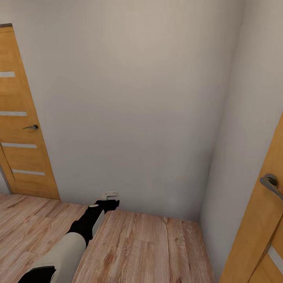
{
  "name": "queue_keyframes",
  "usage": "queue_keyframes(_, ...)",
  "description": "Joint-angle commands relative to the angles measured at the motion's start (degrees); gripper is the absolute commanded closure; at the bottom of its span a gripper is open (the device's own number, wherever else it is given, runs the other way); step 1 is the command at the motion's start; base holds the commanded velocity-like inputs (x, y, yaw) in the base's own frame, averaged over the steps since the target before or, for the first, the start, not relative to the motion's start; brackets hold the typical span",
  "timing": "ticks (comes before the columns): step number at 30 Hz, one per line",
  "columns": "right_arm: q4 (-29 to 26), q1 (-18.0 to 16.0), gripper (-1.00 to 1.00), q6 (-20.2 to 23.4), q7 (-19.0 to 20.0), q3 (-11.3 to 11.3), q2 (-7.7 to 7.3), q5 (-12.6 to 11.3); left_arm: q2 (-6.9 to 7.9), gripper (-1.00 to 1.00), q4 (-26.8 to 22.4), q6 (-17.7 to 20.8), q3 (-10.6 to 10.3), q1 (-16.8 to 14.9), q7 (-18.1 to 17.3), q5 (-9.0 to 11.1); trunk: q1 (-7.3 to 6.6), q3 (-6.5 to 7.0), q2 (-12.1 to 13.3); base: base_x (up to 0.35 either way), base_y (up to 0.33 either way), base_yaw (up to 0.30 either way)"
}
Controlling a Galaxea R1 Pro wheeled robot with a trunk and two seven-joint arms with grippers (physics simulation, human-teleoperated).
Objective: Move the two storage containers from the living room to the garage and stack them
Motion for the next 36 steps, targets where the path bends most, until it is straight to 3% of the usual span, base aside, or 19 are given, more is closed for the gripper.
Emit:
queue_keyframes(1, 0.05, -0.03, -1.00, -0.17, -0.38, -0.03, 0.00, 0.25, -0.08, -1.00, -0.11, 0.30, 0.38, -0.01, -0.10, -0.59, 0.00, -0.05, -0.03, 0.000, 0.000, 0.000)
queue_keyframes(12, 0.04, -0.03, -1.00, -0.17, -0.16, 0.04, 0.09, 0.30, -0.08, -1.00, -0.10, 0.30, 0.38, -0.01, -0.10, -0.53, 0.00, -0.05, -0.03, 0.002, 0.000, 0.000)
queue_keyframes(36, 0.03, -0.03, -1.00, -0.17, -0.13, 0.04, 0.09, 0.30, -0.03, -1.00, -0.14, 0.30, 0.44, -0.02, -0.02, -0.60, 0.00, -0.05, -0.03, 0.137, 0.000, 0.000)
